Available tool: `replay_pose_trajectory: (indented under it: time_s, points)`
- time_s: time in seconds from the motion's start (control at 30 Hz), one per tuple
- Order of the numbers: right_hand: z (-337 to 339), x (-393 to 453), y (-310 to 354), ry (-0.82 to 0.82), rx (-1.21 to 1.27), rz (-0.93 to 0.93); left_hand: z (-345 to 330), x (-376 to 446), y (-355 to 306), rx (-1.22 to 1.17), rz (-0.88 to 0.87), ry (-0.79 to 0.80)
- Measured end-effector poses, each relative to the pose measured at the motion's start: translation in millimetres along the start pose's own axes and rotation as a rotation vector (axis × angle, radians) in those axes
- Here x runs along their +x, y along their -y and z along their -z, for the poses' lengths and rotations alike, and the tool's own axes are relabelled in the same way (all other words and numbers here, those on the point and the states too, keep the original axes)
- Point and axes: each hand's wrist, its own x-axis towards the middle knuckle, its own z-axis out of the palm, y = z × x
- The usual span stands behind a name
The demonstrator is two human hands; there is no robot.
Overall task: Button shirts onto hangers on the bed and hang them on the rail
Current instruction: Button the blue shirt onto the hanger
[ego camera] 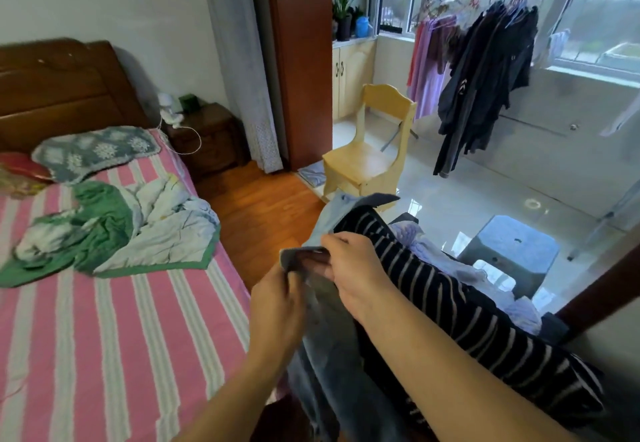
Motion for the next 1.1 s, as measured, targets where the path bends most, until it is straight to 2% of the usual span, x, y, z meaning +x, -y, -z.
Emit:
replay_pose_trajectory:
  time_s: [0.1,0.17,0.23,0.33,0.4,0.53,0.67,0.73,0.83,0.97,1.1]
  points:
    - [8.9,4.2,-2.9,0.124,-0.058,-0.007,19.2,18.5,4.0,-0.333,0.173,-0.022]
    - [30.7,8.0,-8.5,0.191,-0.254,-0.023,29.4,28.9,-0.1,-0.501,0.262,-0.11]
    - [67.2,20.2,-16.0,0.134,-0.53,-0.026,39.8,39.2,-16.1,-0.563,0.217,-0.169]
    - [114.4,48.8,-9.6,-0.012,-0.964,0.165,59.8,55.3,-49.7,-0.421,0.017,-0.146]
    - [121.8,79.5,3.3,-0.041,-1.063,0.292,72.9,64.5,-65.1,-0.267,-0.092,-0.06]
    - [85.6,148.4,16.6,0.098,-1.22,0.293,103.0,68.1,-74.6,0.016,-0.296,0.077]
    - [34.9,192.8,22.8,0.118,-1.52,0.402,160.8,49.0,-61.7,0.191,-0.276,-0.057]
    - [10.8,196.6,19.5,0.18,-1.517,0.473,201.6,38.9,-47.3,0.261,-0.192,-0.219]
    - [-46.0,173.3,17.1,0.362,-1.251,0.471,274.6,24.1,-5.8,0.375,0.043,-0.505]
    - [-139.8,85.7,48.5,0.468,-0.877,0.592,373.9,-9.2,30.5,0.565,0.163,-0.669]
    - [-210.2,6.4,46.8,0.666,-0.998,0.927,474.1,-60.7,35.9,0.891,0.203,-0.854]
